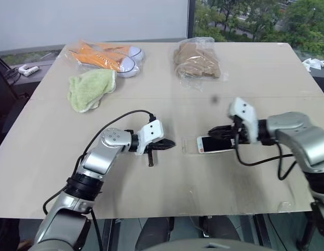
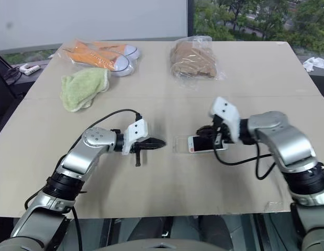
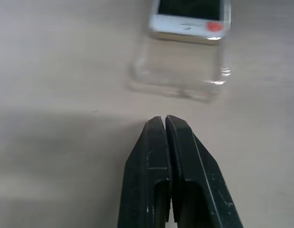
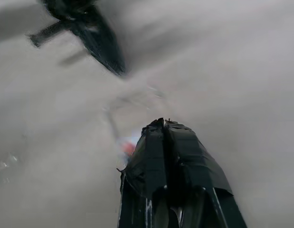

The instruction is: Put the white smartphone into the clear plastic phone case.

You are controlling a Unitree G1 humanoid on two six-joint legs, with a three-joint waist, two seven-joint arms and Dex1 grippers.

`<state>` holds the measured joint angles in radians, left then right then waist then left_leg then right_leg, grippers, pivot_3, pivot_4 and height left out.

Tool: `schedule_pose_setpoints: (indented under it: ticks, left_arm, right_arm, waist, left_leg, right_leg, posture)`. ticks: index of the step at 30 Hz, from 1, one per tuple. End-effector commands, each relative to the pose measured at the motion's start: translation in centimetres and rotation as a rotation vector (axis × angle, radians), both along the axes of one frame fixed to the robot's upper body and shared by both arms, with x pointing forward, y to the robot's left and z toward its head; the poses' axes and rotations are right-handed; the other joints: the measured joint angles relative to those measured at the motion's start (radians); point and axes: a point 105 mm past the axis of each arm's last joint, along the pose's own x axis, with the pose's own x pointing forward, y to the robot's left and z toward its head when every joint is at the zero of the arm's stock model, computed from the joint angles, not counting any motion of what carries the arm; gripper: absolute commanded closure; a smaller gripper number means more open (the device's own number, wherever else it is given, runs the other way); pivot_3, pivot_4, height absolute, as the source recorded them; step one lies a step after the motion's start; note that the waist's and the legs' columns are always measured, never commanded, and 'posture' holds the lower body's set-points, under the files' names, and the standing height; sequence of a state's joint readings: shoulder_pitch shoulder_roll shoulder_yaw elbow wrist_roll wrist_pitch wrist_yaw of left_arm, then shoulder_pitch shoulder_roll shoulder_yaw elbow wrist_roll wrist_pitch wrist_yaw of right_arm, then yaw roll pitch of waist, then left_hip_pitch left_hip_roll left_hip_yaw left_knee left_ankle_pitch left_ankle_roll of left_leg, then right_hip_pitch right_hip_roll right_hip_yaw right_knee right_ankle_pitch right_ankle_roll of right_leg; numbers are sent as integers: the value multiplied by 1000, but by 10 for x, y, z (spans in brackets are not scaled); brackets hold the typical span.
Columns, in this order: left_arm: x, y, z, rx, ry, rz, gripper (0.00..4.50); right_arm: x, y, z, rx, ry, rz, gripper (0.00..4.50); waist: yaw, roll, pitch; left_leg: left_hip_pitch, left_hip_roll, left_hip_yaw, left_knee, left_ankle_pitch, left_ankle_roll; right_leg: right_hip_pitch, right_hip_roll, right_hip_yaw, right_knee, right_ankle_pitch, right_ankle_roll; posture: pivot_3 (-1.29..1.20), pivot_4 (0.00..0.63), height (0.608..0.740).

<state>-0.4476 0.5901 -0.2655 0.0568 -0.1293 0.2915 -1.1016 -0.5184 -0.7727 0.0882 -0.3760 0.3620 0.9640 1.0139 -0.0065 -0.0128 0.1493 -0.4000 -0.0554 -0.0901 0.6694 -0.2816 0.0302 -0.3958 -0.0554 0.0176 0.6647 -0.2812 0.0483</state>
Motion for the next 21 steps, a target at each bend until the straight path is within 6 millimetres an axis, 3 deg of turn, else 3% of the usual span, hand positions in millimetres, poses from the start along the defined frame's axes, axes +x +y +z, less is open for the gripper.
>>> schedule_pose_setpoints:
  ticks: [1,5,8,12,17,21]
  left_arm:
    - [7,-7,1,0,-37,-5,4431]
    - [7,-16,-8,-15,-25,-30,4431]
    - [8,-21,-13,-10,-24,-44,4431]
    - [9,-25,-15,-20,-23,-49,4431]
    - [7,-30,-11,-50,-16,-63,4431]
    - [6,-31,-13,-50,-13,-64,4431]
  right_arm:
    - [2,-28,11,-16,-41,-92,4500]
    - [7,-68,4,-109,-31,-218,4500]
    - [5,-85,-17,-248,5,-227,4500]
    - [9,-73,-29,-318,-5,-159,4500]
    - [10,-44,-32,-319,-11,-43,4500]
    - [8,-33,-33,-326,-10,4,4500]
  waist:
    - [2,0,0]
    - [5,1,0]
    - [9,1,-1]
    - [14,2,-1]
    - [20,2,-1]
    - [23,2,-1]
  left_leg:
    - [0,0,0,0,0,0]
    - [1,0,1,1,0,0]
    - [1,0,1,1,0,0]
    - [1,0,1,1,0,0]
    - [1,0,1,2,0,0]
    - [1,0,0,2,0,0]
  right_leg:
    - [0,0,0,0,0,0]
    - [0,0,1,1,0,0]
    - [1,0,0,1,0,0]
    - [1,0,1,1,0,0]
    - [1,0,1,1,0,0]
    - [1,0,0,1,0,0]
  posture:
    - [0,150,740]
    - [0,150,740]
    - [0,150,740]
    - [0,150,740]
    - [0,150,740]
    - [0,150,740]
